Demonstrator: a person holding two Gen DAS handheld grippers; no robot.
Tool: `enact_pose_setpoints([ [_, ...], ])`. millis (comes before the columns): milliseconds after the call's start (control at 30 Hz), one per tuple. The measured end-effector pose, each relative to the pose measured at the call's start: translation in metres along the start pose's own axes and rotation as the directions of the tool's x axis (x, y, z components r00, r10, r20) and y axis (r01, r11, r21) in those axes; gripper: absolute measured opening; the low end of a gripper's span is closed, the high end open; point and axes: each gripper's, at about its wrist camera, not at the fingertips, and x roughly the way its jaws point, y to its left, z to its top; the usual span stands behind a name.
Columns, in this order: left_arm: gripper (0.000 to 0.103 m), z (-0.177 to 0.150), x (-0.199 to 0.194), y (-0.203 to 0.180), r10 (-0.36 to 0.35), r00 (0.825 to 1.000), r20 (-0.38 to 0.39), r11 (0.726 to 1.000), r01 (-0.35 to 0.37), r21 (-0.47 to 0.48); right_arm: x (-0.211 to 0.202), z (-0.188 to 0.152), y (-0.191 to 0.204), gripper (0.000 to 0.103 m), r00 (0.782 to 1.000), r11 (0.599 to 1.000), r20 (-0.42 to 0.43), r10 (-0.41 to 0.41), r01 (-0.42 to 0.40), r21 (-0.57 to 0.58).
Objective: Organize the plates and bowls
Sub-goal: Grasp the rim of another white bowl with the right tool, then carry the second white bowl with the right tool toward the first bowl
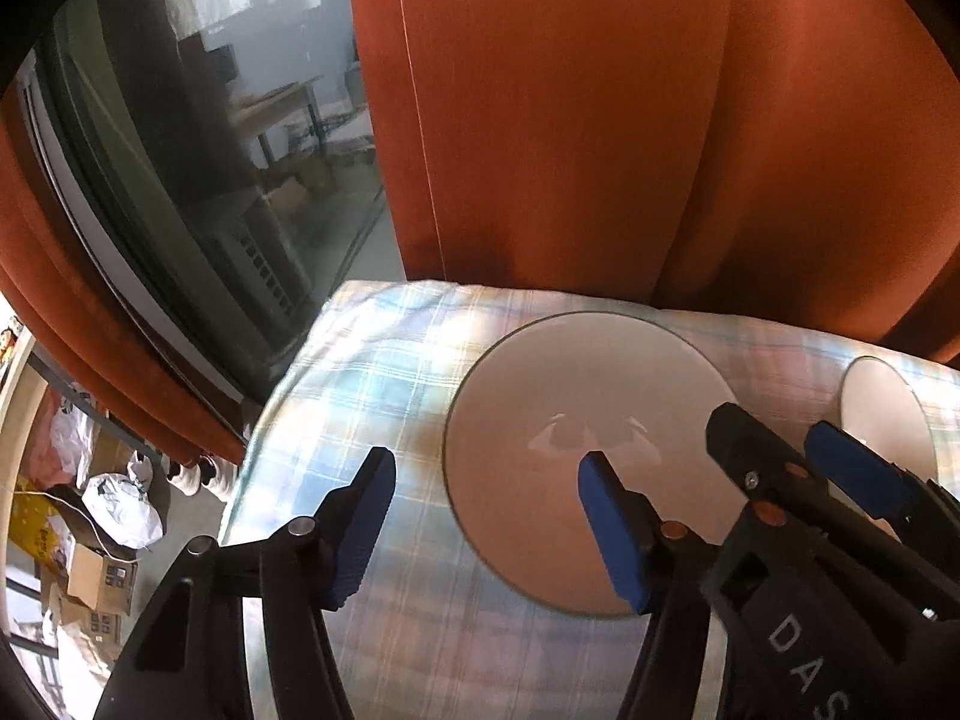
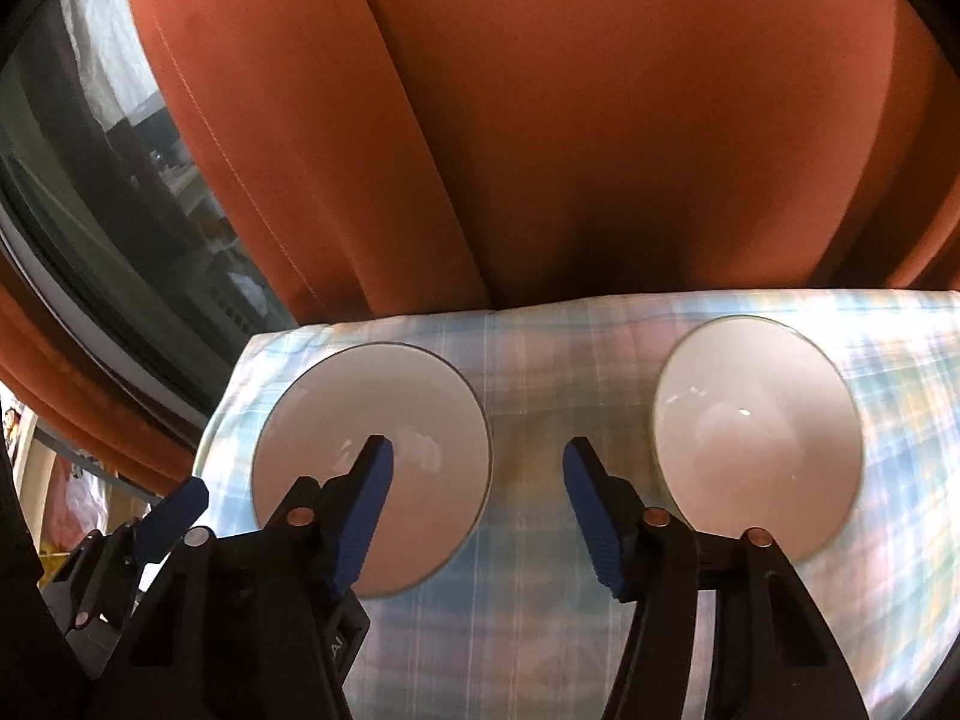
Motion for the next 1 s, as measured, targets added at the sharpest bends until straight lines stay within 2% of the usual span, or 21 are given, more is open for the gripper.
enact_pose_setpoints([
  [100, 0.058, 0.001, 0.01, -0.001, 0.007, 1.0, -0.013, 1.0, -0.007, -0.009, 0.013, 0.003, -0.001, 0.046, 1.0, 1.0, -0.007, -0.012, 0.012, -0.022],
  [300, 0.042, 0.0, 0.028, -0.005, 0.011, 0.999, -0.047, 1.0, -0.011, -0.001, 0.039, 0.002, -0.006, 0.035, 0.998, 1.0, -0.052, 0.027, -0.028, -0.011],
  [433, 0.035, 0.001, 0.034, -0.006, 0.019, 0.999, -0.047, 1.0, -0.019, 0.002, 0.05, 0.002, -0.007, 0.019, 0.997, 0.999, -0.064, 0.047, -0.048, -0.017],
  [600, 0.029, 0.002, 0.035, -0.004, 0.032, 0.999, -0.026, 0.999, -0.032, -0.005, 0.051, 0.005, -0.003, 0.015, 0.997, 0.997, -0.053, 0.057, -0.06, -0.048],
  [1000, 0.029, -0.009, 0.017, -0.008, -0.002, 0.999, -0.048, 1.0, 0.002, 0.007, 0.033, -0.002, -0.001, 0.015, 0.998, 0.997, -0.056, 0.019, -0.023, -0.074],
])
